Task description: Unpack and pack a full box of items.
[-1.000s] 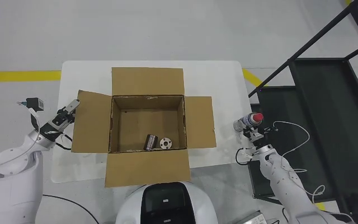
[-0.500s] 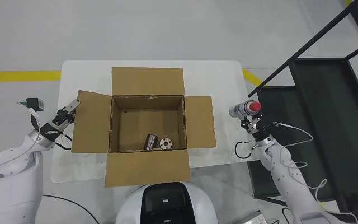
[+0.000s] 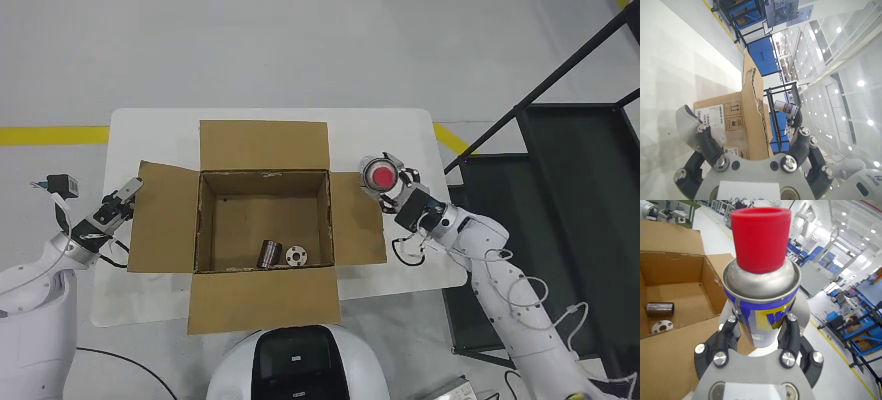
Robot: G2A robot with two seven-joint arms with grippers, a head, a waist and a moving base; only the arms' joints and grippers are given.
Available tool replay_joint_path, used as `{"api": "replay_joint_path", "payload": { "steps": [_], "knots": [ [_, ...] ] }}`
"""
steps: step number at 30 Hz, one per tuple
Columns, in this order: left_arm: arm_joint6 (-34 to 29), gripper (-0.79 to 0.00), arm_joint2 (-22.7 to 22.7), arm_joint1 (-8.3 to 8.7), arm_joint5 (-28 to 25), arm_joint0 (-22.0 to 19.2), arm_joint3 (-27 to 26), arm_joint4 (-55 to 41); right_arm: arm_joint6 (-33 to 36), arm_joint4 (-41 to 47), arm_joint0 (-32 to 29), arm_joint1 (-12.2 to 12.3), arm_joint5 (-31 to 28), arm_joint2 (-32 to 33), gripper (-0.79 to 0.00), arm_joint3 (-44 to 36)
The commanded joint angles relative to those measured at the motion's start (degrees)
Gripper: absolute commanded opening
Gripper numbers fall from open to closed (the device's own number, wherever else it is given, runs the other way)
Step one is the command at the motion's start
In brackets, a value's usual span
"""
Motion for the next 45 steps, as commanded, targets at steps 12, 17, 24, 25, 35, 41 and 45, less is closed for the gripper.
{"api": "replay_joint_path", "payload": {
  "steps": [12, 17, 24, 25, 35, 41, 45],
  "knots": [
    [0.0, 0.0, 0.0, 0.0, 0.0, 0.0, 0.0, 0.0, 3.05, 1.93, 1.77, -0.38, -1.74, -2.51, -0.785, -0.59],
    [0.0, 0.0, 0.0, 0.0, 0.0, 0.0, 0.0, 0.0, 3.05, 1.93, 1.77, -0.38, -1.74, -2.51, -0.785, -0.59],
    [0.0, 0.0, 0.0, 0.0, 0.0, 0.0, 0.0, 0.0, 3.87, 1.72, 2.18, -0.42, -1.87, -2.88, -0.785, -1.33],
    [0.0, 0.0, 0.0, 0.0, 0.0, 0.0, 0.0, 0.0, 5.75, 1.07, 3.34, -0.46, -2.94, -3.58, -0.785, -1.91],
    [0.0, 0.0, 0.0, 0.0, 0.0, 0.0, 0.0, 0.0, 21.68, 7.63, 27.73, -5.82, -14.79, -25.27, -0.785, 9.49],
    [0.0, 0.0, 0.0, 0.0, 0.0, 0.0, 0.0, 0.0, 30.16, 9.07, 36.6, -9.67, -16.4, -34.97, -0.785, 18.6],
    [0.0, 0.0, 0.0, 0.0, 0.0, 0.0, 0.0, 0.0, 36.52, 7.99, 39.19, -11.26, -16.85, -38.61, -0.785, 22.64]
  ]
}}
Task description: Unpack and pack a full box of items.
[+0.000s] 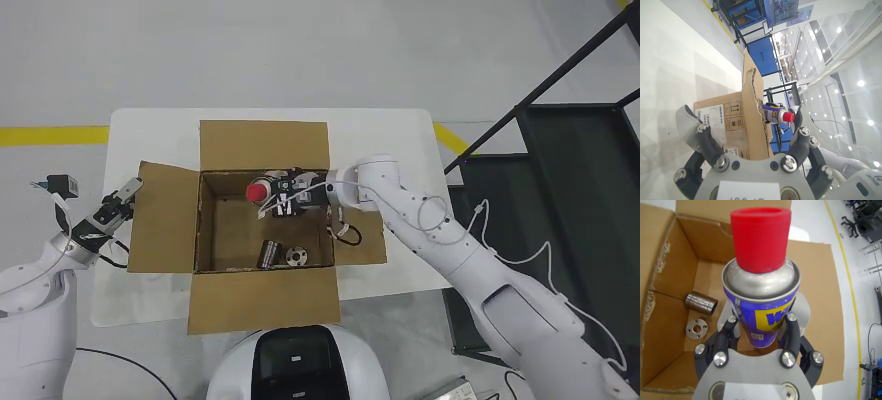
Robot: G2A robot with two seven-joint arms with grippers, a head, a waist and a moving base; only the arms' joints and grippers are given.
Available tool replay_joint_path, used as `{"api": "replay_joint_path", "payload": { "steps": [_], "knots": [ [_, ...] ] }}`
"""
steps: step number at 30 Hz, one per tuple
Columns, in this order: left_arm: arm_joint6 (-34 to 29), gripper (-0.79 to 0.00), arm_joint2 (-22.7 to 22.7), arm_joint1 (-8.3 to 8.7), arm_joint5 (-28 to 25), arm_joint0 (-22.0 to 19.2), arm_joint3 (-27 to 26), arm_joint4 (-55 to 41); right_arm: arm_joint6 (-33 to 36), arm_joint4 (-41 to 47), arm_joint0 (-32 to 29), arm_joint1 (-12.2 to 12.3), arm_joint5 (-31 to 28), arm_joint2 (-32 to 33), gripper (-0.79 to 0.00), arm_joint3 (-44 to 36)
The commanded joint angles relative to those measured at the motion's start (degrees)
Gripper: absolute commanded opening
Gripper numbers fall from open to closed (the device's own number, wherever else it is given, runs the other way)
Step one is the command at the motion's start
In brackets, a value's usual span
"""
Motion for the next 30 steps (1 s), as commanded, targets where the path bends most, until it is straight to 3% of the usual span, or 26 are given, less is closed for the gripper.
{"api": "replay_joint_path", "payload": {
  "steps": [1, 4, 5, 7, 14, 19, 25, 30],
  "knots": [
    [0.0, 0.0, 0.0, 0.0, 0.0, 0.0, 0.0, 0.0, 3.93, -0.19, 0.91, -0.69, -0.39, -1.52, -0.785, 1.94],
    [0.0, 0.0, 0.0, 0.0, 0.0, 0.0, 0.0, 0.0, 7.98, 1.37, 1.86, -1.77, -1.21, -3.19, -0.785, 4.52],
    [0.0, 0.0, 0.0, 0.0, 0.0, 0.0, 0.0, 0.0, 8.58, 2.36, 2.01, -2.13, -1.35, -3.58, -0.717, 5.26],
    [0.0, 0.0, 0.0, 0.0, 0.0, 0.0, 0.0, 0.0, 9.89, 3.73, 2.64, -2.8, -1.79, -4.3, 0.0, 6.7],
    [0.0, 0.0, 0.0, 0.0, 0.0, 0.0, 0.0, 0.0, 7.48, 5.48, 4.14, -4.18, -1.01, -5.04, 0.0, 10.0],
    [0.0, 0.0, 0.0, 0.0, 0.0, 0.0, 0.0, 0.0, -1.24, 6.53, 3.42, -3.91, -1.19, -3.39, 0.0, 9.77],
    [3.89, 0.0, 0.43, 0.02, 1.39, 0.42, 0.16, 1.21, -17.99, 7.77, -0.55, -1.92, -2.35, 1.74, 0.0, 5.98],
    [7.0, 0.0, 1.87, 0.11, 0.25, -1.13, 4.11, 5.78, -21.41, 7.84, -5.39, 0.82, -6.9, 7.57, 0.0, -0.54]
  ]
}}
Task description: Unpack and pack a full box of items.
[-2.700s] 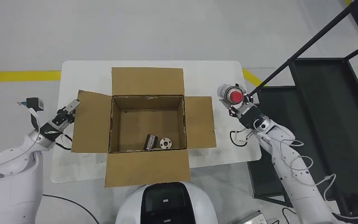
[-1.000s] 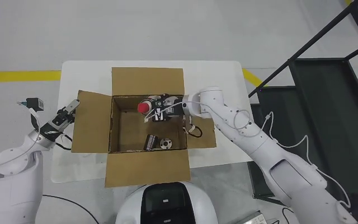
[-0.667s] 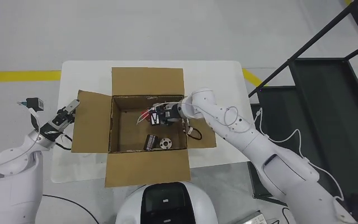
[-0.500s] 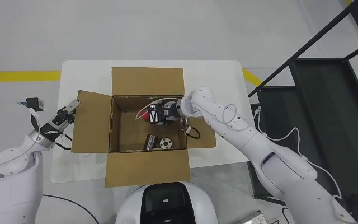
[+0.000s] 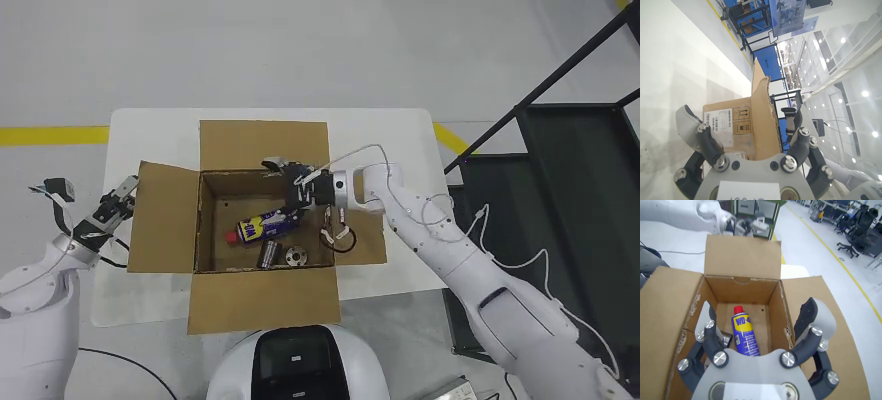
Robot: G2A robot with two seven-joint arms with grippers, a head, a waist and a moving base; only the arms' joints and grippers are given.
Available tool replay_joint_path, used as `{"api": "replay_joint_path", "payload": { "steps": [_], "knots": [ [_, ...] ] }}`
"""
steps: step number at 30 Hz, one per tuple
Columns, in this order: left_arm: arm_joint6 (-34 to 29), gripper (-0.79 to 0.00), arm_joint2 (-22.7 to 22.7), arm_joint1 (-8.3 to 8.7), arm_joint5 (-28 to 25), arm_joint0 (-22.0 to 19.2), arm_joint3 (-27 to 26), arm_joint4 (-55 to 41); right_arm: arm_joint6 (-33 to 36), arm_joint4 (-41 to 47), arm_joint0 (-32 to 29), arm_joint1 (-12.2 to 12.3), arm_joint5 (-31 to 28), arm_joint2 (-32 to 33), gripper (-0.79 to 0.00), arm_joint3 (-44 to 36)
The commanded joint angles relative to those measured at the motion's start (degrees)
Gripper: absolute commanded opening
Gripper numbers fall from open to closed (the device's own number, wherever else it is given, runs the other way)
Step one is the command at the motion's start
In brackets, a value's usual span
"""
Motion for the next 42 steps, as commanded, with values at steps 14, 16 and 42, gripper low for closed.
{"api": "replay_joint_path", "payload": {
  "steps": [14, 16, 42],
  "knots": [
    [-8.74, 0.0, 3.89, -0.36, -1.41, -4.19, -0.36, -15.47, 21.66, 13.1, -20.41, 7.2, -2.08, 20.26, 0.0, -22.6],
    [-11.13, 0.0, 4.61, -0.43, 0.14, -4.16, -1.45, -19.06, 24.04, 15.02, -24.33, 7.98, -0.11, 23.82, 0.0, -24.8],
    [-19.4, 0.0, 22.99, -2.51, -0.62, -13.18, -1.34, -18.01, 22.84, 38.27, -51.86, 10.39, 4.2, 40.75, 0.0, -22.97]
  ]
}}
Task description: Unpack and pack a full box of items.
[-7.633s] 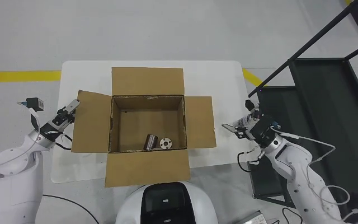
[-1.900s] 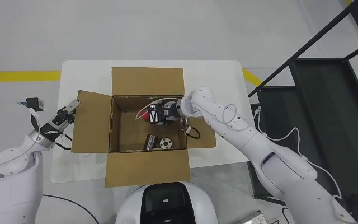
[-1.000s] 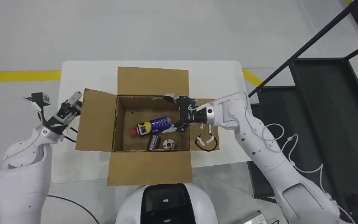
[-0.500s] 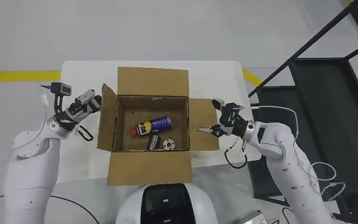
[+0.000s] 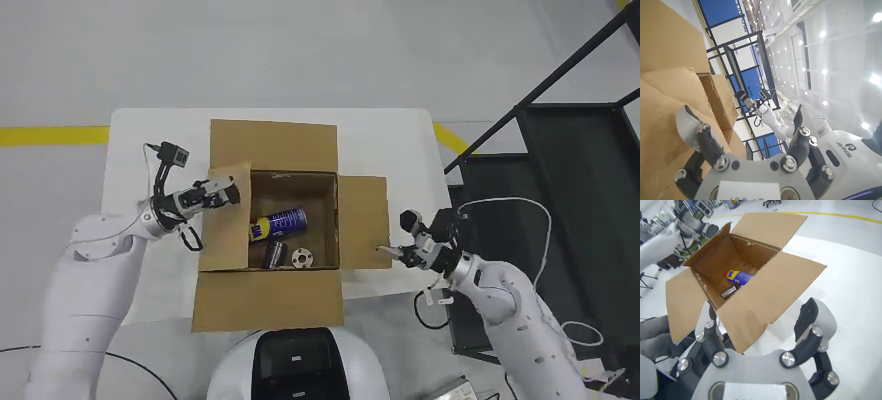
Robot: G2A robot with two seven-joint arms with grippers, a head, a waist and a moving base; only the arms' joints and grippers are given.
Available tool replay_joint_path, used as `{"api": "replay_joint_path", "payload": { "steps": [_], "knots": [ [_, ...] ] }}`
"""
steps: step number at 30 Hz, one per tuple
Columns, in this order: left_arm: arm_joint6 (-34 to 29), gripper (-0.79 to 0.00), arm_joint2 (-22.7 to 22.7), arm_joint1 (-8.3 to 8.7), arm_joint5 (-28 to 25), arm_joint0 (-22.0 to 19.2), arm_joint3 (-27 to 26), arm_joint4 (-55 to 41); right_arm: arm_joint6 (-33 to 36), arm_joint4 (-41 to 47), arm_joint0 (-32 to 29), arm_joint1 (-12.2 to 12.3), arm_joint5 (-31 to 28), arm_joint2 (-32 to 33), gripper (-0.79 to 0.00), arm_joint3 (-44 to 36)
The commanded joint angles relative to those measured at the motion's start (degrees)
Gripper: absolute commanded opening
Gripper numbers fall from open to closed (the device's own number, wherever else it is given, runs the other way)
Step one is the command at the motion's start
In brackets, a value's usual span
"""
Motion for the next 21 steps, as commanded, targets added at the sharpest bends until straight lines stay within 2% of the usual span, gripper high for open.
{"api": "replay_joint_path", "payload": {
  "steps": [1, 10, 21],
  "knots": [
    [-0.05, 0.0, 0.17, 0.05, -0.24, -0.13, 0.58, 0.51, -1.66, 2.68, 1.07, -0.29, -1.46, -2.1, 0.0, 2.75],
    [0.81, 0.0, 0.67, 0.24, -0.59, 0.12, 0.47, 1.5, -1.27, 0.5, 4.12, -0.66, 2.72, -4.79, 0.0, 10.58],
    [1.97, 0.0, 1.35, 0.44, -0.81, 0.46, 0.03, 2.71, -5.75, 6.96, 6.37, -1.41, -4.84, -8.91, 0.0, 8.8]
  ]
}}
